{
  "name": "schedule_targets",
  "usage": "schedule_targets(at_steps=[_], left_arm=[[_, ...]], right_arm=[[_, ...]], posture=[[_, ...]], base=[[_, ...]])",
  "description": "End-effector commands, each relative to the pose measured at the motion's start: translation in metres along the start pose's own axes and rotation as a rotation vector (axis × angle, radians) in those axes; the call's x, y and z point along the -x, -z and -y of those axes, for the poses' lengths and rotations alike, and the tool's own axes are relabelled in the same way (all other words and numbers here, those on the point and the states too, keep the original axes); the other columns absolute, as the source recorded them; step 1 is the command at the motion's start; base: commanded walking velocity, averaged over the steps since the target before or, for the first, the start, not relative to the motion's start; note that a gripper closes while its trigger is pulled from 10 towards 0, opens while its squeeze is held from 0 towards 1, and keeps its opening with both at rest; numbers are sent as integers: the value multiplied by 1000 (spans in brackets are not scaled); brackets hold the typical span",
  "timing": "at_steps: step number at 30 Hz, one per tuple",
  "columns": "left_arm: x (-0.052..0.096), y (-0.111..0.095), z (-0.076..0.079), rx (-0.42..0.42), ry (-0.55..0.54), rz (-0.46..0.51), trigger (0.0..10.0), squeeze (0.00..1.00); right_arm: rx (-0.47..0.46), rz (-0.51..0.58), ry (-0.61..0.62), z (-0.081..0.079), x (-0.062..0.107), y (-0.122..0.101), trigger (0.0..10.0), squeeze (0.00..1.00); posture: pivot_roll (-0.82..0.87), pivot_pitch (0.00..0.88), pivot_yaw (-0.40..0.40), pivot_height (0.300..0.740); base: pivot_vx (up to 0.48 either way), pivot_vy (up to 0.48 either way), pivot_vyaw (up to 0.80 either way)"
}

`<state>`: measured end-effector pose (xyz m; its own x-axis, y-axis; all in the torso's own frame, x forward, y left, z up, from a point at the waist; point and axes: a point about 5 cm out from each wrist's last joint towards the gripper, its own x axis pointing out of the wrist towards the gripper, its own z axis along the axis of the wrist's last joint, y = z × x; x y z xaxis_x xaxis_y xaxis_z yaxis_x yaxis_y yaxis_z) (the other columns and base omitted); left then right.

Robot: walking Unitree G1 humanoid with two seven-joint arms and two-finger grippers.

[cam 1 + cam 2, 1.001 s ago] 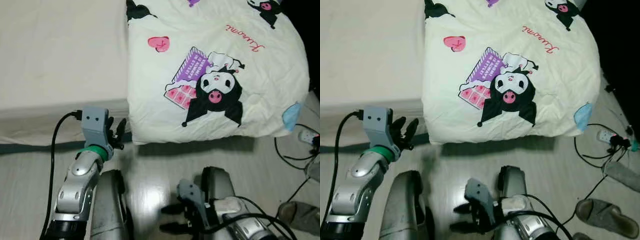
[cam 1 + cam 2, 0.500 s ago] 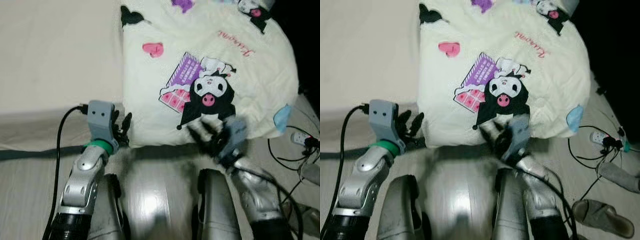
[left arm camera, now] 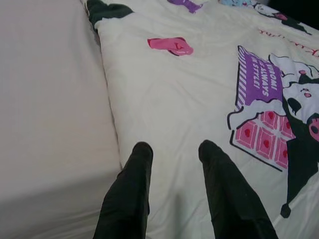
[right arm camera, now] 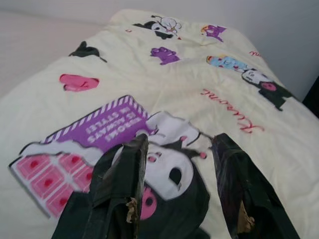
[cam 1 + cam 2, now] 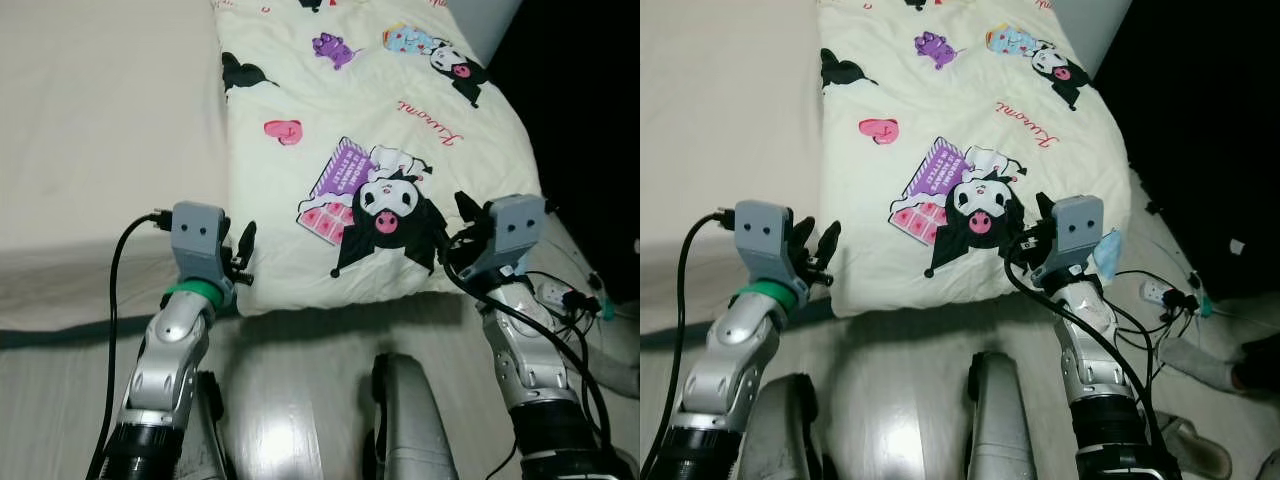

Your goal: Clean up the room

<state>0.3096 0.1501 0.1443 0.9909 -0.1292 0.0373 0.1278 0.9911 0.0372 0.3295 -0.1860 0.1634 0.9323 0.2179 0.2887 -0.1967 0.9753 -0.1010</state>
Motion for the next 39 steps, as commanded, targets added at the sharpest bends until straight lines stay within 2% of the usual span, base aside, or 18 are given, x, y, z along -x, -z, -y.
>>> schedule_targets(at_steps=[1,6,10,30,39], left_arm=[[2,7,0,-11,-5,-20,10000,0],[4,20,6,-13,2,-50,10000,0],[3,22,9,-14,15,-52,10000,0],[-4,18,16,-9,48,-26,10000,0],[-4,19,16,-15,55,-30,10000,0]], right_arm=[[11,-9,11,2,2,3,10000,0],[23,-26,25,5,2,10,10000,0],[32,-35,38,7,5,14,10000,0],[47,-44,91,15,10,21,10000,0],[15,-74,123,14,14,30,10000,0]], posture=[[-38,40,-41,581],[-44,33,-38,599],[-51,32,-33,614],[-63,39,-15,691],[-64,44,-7,696]], base=[[0,0,0],[0,0,0],[0,0,0],[0,0,0],[0,0,0]])
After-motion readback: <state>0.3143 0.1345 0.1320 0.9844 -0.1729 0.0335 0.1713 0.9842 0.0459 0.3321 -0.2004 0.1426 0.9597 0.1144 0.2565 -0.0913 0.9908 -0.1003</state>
